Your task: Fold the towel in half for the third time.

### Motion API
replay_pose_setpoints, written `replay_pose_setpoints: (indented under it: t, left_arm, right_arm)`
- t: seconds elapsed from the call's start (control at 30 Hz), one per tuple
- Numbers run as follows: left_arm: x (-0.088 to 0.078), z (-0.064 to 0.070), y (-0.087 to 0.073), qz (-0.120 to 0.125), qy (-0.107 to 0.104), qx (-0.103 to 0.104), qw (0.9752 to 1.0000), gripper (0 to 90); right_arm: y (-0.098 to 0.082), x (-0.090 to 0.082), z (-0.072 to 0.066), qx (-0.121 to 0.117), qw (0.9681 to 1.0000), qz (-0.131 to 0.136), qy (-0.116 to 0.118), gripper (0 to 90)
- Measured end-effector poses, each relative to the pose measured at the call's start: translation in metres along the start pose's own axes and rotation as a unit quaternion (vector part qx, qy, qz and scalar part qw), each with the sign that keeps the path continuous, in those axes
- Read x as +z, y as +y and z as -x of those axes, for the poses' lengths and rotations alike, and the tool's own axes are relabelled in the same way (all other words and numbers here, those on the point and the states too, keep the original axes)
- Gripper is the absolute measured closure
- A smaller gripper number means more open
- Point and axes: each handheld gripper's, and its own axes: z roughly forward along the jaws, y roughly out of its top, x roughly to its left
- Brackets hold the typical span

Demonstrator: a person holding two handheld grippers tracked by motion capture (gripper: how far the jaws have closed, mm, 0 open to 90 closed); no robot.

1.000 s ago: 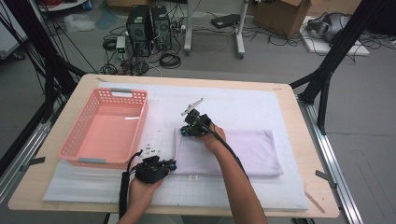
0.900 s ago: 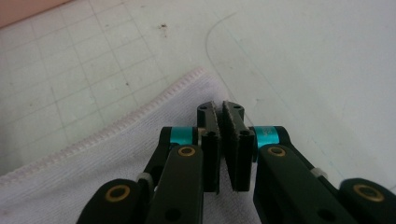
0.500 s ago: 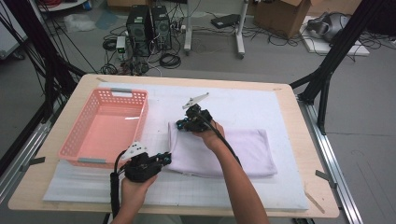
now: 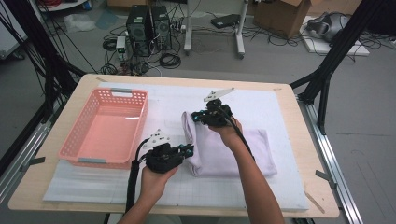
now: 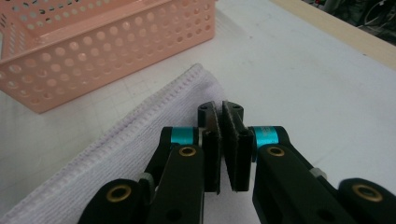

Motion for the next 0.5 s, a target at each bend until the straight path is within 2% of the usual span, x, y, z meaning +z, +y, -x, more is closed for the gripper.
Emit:
replay_pose_setpoints:
  t: [0.23,0.5]
  left_arm:
    - [0.029,0.017,0.004,-0.023,-0.014,0.015,0.9995,84.1]
    - [0.059,0.031,0.007,-0.048,-0.023,0.022,0.9983,83.4]
  right_arm:
    - [-0.017,-0.027,0.011,0.014,0.9996,0.014,-0.018,86.5]
    - [-0.044,-0.054,0.028,0.043,0.9976,0.022,-0.05,86.6]
